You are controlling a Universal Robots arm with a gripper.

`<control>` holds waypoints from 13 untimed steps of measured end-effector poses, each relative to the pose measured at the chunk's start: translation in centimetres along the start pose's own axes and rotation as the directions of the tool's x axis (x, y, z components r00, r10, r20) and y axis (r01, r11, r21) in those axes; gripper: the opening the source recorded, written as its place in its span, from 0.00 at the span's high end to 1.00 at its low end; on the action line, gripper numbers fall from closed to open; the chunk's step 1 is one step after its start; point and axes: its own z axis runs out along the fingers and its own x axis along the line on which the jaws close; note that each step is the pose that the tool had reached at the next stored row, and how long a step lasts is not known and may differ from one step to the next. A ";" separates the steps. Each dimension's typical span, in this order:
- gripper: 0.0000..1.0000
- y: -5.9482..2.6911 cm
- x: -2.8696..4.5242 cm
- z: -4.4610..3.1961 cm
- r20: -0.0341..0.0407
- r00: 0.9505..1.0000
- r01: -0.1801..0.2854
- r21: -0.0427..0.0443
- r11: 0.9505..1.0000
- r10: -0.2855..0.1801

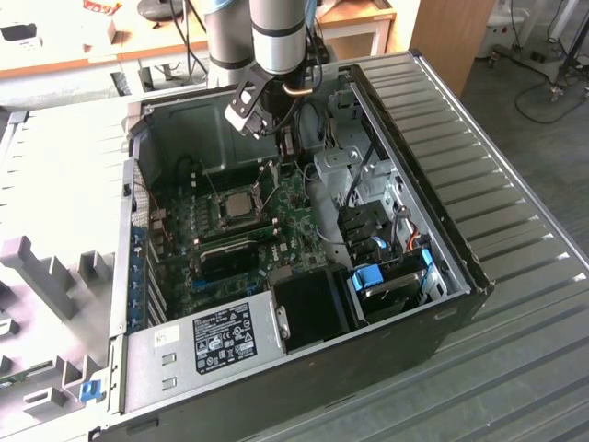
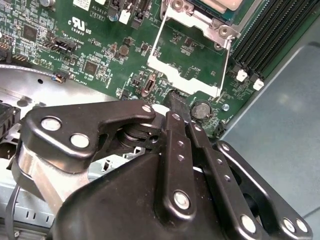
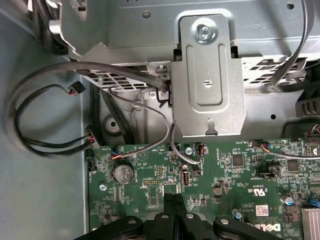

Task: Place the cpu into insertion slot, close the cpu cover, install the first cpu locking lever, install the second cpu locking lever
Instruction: 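Close the cpu cover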

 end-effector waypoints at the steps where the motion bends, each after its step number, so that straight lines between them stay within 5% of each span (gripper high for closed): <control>1: 0.90 0.00 -0.01 0.00 0.000 1.000 0.000 0.000 1.000 0.000; 5: 0.90 -0.33 -0.02 0.02 0.000 1.000 0.000 0.000 1.000 0.000; 13: 0.90 -2.41 -0.17 0.05 -0.001 1.000 0.006 0.000 1.000 -0.006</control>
